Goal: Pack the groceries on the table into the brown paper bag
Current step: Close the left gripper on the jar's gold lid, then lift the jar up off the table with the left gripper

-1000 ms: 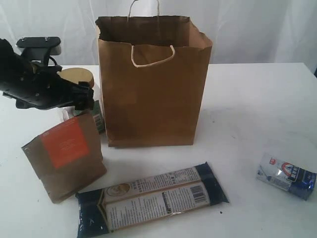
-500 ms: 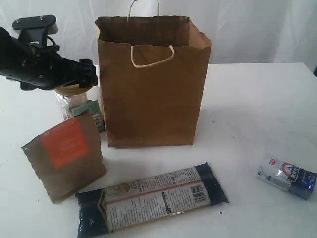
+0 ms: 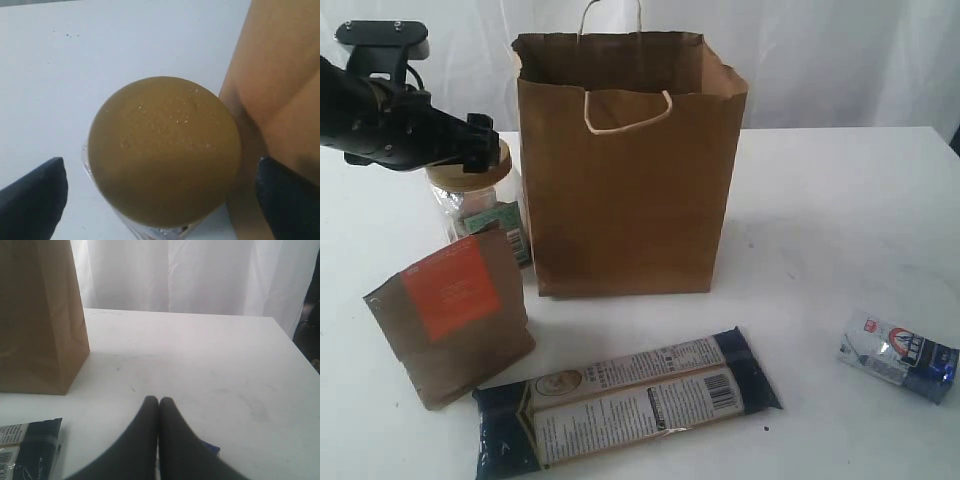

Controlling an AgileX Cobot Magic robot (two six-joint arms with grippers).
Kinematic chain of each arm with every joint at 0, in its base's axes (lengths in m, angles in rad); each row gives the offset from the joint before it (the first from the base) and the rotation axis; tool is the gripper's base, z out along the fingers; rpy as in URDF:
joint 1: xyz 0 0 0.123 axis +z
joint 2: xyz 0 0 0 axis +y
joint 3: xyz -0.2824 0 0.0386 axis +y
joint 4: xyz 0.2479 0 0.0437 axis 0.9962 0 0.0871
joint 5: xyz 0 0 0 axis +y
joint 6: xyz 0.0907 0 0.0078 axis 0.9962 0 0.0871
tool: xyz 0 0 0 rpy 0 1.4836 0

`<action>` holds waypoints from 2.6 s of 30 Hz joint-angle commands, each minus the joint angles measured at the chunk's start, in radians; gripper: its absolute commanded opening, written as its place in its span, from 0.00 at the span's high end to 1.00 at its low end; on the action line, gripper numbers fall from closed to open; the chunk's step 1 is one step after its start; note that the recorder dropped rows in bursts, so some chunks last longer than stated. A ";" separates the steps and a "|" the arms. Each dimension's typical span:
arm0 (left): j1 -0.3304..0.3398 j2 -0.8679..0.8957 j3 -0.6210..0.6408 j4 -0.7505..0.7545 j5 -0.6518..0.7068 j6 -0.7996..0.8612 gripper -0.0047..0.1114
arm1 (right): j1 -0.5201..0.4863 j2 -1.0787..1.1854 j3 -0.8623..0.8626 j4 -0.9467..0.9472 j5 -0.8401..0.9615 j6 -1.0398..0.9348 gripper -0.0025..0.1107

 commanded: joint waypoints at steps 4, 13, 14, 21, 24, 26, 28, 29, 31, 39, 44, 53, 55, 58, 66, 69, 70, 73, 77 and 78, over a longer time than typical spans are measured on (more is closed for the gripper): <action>0.001 0.030 -0.006 0.007 -0.020 0.022 0.08 | -0.004 -0.007 0.005 -0.007 -0.007 0.000 0.98; 0.001 0.060 -0.006 0.007 -0.045 0.075 0.08 | -0.004 -0.007 0.005 -0.007 -0.007 0.000 0.98; 0.001 0.064 -0.006 0.007 -0.046 0.083 0.08 | -0.004 -0.007 0.005 -0.007 -0.007 0.000 0.98; 0.001 0.080 -0.006 0.007 -0.077 0.111 0.08 | -0.004 -0.007 0.005 -0.007 -0.007 0.000 0.98; 0.001 0.080 -0.006 0.007 -0.096 0.111 0.08 | -0.004 -0.007 0.005 -0.007 -0.007 0.000 0.98; 0.001 0.083 -0.006 0.007 -0.098 0.111 0.08 | -0.004 -0.007 0.005 -0.007 -0.007 0.000 0.98; 0.001 0.092 -0.006 0.007 -0.098 0.122 0.08 | -0.004 -0.007 0.005 -0.007 -0.007 0.000 0.98; 0.001 0.101 -0.006 0.007 -0.098 0.122 0.08 | -0.004 -0.007 0.005 -0.007 -0.007 0.000 0.98; 0.001 0.108 -0.006 0.007 -0.098 0.122 0.08 | -0.004 -0.007 0.005 -0.007 -0.007 0.000 0.98; 0.001 0.109 -0.006 0.007 -0.091 0.122 0.66 | -0.004 -0.007 0.005 -0.007 -0.007 0.000 0.98; 0.001 0.107 -0.006 0.007 -0.089 0.122 0.91 | -0.004 -0.007 0.005 -0.007 -0.007 0.000 0.98; 0.001 -0.055 -0.006 0.030 0.074 0.127 0.96 | -0.004 -0.007 0.005 -0.007 -0.007 0.000 0.98; 0.001 -0.082 -0.006 0.047 0.110 0.127 0.96 | -0.004 -0.007 0.005 -0.007 -0.007 0.012 0.98; 0.001 -0.096 -0.006 0.060 0.162 0.127 0.96 | -0.004 -0.007 0.005 -0.007 -0.007 0.027 0.98; 0.001 -0.221 -0.006 0.060 0.112 0.125 0.96 | -0.004 -0.007 0.005 -0.007 -0.007 0.027 0.98; 0.001 -0.265 -0.006 0.064 0.112 0.125 0.96 | -0.004 -0.007 0.005 -0.007 -0.007 0.027 0.98; 0.001 -0.280 -0.006 0.064 0.105 0.125 0.96 | -0.004 -0.007 0.005 -0.007 -0.007 0.027 0.98; 0.001 -0.323 -0.006 0.069 0.063 0.125 0.96 | -0.004 -0.007 0.005 -0.007 -0.007 0.027 0.98; 0.001 -0.381 -0.006 0.071 0.008 0.125 0.96 | -0.004 -0.007 0.005 -0.009 -0.007 0.027 0.98; 0.001 -0.395 -0.006 0.076 -0.001 0.125 0.96 | -0.004 -0.007 0.005 -0.009 -0.007 0.027 0.98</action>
